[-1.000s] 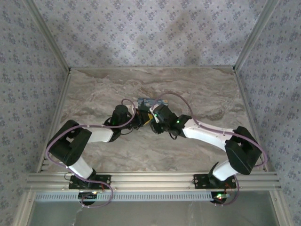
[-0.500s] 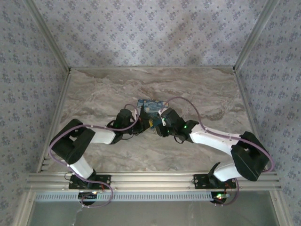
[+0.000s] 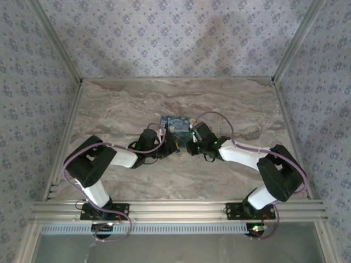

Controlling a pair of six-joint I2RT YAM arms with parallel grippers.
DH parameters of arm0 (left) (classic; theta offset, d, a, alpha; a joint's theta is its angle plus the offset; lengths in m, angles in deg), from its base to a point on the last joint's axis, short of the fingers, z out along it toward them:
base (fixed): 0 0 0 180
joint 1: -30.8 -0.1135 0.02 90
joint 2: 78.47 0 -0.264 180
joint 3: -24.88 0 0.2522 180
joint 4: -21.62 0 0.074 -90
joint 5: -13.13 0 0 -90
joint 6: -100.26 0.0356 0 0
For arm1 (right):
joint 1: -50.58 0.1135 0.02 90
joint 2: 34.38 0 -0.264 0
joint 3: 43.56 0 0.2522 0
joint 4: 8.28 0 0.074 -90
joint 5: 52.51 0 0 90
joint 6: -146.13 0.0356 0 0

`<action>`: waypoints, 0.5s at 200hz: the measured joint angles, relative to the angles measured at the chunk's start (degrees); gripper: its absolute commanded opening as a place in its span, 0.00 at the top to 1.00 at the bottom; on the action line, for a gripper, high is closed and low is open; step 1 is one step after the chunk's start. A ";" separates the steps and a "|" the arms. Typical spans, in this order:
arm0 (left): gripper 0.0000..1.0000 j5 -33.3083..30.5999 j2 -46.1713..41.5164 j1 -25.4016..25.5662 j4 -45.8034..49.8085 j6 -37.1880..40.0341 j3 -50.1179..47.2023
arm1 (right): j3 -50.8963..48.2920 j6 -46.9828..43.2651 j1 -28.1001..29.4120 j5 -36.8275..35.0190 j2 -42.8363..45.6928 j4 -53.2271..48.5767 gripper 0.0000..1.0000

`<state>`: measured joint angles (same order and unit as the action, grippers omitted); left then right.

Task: Unlock a padlock with a key

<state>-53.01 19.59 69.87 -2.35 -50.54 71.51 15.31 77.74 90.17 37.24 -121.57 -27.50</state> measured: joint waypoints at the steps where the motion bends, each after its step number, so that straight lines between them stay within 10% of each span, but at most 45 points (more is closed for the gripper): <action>1: 0.70 0.02 -0.02 0.00 0.02 -0.04 0.00 | 0.02 -0.02 -0.07 0.00 -0.02 0.00 0.67; 100: 0.61 -2.12 -7.37 -0.15 7.06 1.33 -0.11 | 1.66 -0.63 0.09 -2.51 -0.57 -0.28 0.60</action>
<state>-55.13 12.23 69.72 4.71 -49.20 71.40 16.97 77.11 90.26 34.72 -122.14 -27.78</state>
